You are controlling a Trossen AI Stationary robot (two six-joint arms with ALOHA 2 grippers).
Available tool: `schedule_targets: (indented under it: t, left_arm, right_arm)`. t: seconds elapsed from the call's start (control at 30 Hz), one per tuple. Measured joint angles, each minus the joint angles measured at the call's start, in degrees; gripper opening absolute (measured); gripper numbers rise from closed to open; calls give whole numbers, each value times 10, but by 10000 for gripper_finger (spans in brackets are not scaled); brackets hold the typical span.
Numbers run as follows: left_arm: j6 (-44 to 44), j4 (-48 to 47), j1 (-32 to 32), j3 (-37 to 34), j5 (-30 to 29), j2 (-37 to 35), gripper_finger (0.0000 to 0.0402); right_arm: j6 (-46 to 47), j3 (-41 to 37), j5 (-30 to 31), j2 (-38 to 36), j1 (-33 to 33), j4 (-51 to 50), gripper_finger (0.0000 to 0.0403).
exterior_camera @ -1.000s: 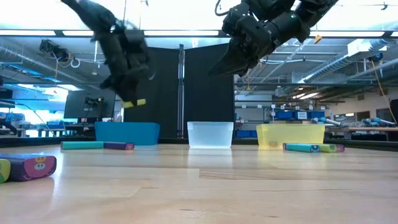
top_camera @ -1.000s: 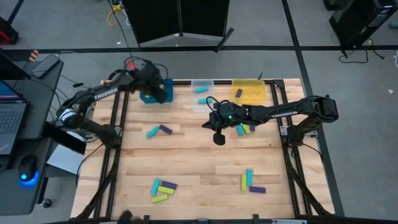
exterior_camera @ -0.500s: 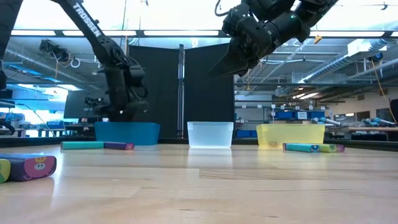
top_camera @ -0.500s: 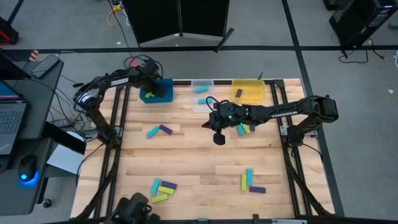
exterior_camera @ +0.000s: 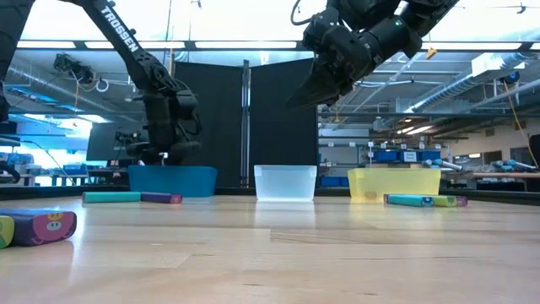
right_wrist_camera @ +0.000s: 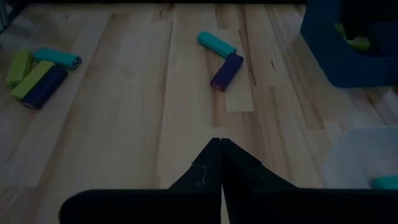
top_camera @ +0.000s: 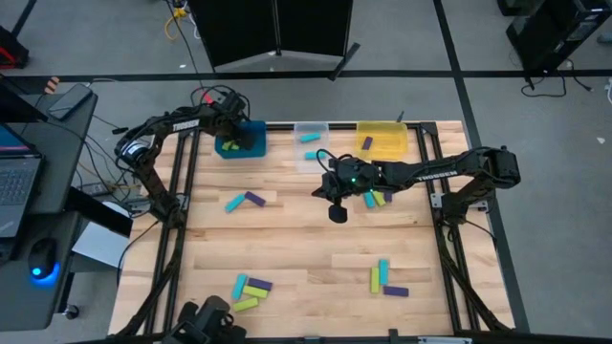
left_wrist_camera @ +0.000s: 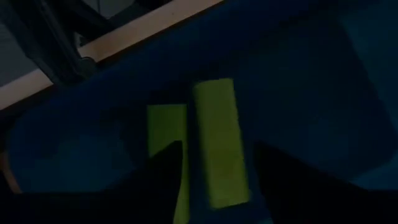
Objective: Sort blocks
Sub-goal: Put the green block into the blue bin, then put the violet block into the yellow bin
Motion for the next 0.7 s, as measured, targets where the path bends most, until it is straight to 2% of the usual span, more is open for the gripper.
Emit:
schedule_targets:
  t: [0.13,0.3,0.43,0.7]
  left_arm:
    - [2,0,0,0,0,0,238]
    - [13,2,0,0,0,-5,233]
    - [26,21,-1,-1,0,-34,211]
    - [14,191,-40,-87,-17,-129,147]
  right_arm:
    - [0,0,0,0,0,-4,10]
    - [0,0,0,0,0,-4,11]
    - [-1,0,0,0,0,-4,12]
    - [-2,0,8,0,1,-4,12]
